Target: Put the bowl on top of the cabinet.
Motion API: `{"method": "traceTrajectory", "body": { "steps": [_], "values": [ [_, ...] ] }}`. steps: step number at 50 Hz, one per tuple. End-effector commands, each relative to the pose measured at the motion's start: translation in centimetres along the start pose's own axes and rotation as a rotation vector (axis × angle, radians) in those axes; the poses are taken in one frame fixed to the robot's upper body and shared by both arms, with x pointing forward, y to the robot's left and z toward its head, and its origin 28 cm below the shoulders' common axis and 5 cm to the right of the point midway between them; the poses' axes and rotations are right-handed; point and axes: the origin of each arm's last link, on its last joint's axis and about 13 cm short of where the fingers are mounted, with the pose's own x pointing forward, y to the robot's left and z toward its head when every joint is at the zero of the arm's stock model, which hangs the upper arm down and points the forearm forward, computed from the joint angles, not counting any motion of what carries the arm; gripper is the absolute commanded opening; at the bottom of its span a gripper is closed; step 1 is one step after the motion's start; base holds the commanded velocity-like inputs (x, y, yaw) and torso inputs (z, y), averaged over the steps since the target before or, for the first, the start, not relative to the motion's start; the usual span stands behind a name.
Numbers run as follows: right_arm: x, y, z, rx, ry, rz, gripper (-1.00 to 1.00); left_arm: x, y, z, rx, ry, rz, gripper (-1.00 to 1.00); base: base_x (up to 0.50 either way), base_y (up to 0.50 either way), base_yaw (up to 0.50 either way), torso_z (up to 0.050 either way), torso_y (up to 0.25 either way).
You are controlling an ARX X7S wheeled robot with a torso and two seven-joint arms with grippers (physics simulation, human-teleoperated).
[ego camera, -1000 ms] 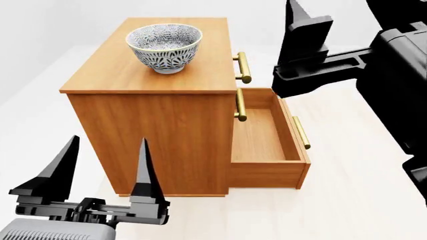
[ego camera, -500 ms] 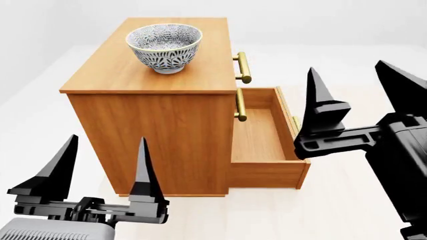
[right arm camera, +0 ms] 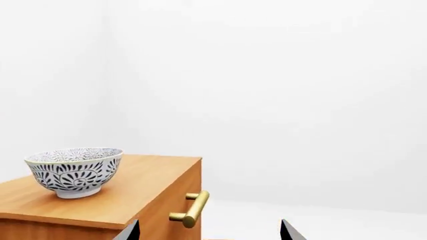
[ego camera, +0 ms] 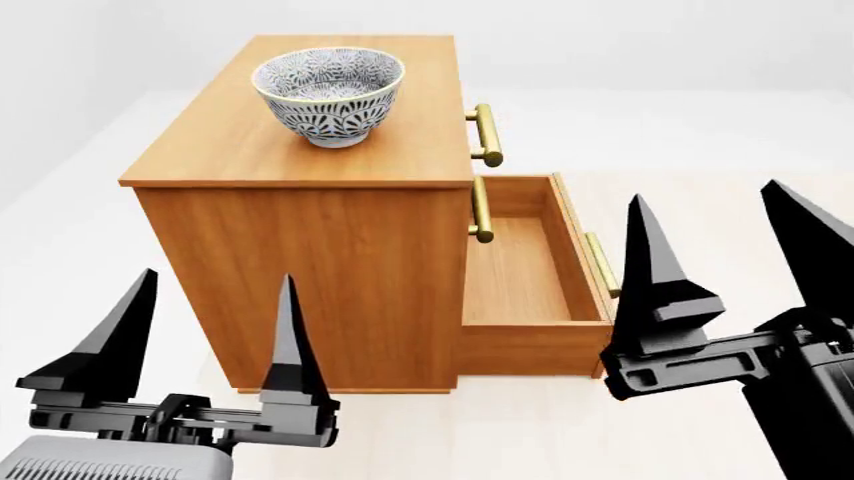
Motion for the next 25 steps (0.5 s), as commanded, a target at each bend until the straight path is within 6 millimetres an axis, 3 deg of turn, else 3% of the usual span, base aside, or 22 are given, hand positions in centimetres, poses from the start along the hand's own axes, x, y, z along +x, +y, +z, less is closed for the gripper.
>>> {"method": "traceTrajectory", "body": {
  "steps": [1,25],
  "values": [
    [-1.1,-0.2,-0.4,0.002,-0.055,0.008,1.00,0.0,-0.1,0.1,-0.001,-0.002,-0.003,1.00,0.00,0.00,0.00,0.000,0.000],
    [-1.9,-1.0,0.1,-0.013,-0.165,-0.037,1.00,-0.2,0.3,1.7,0.000,-0.050,0.023,1.00,0.00,0.00,0.00,0.000,0.000]
  ]
}}
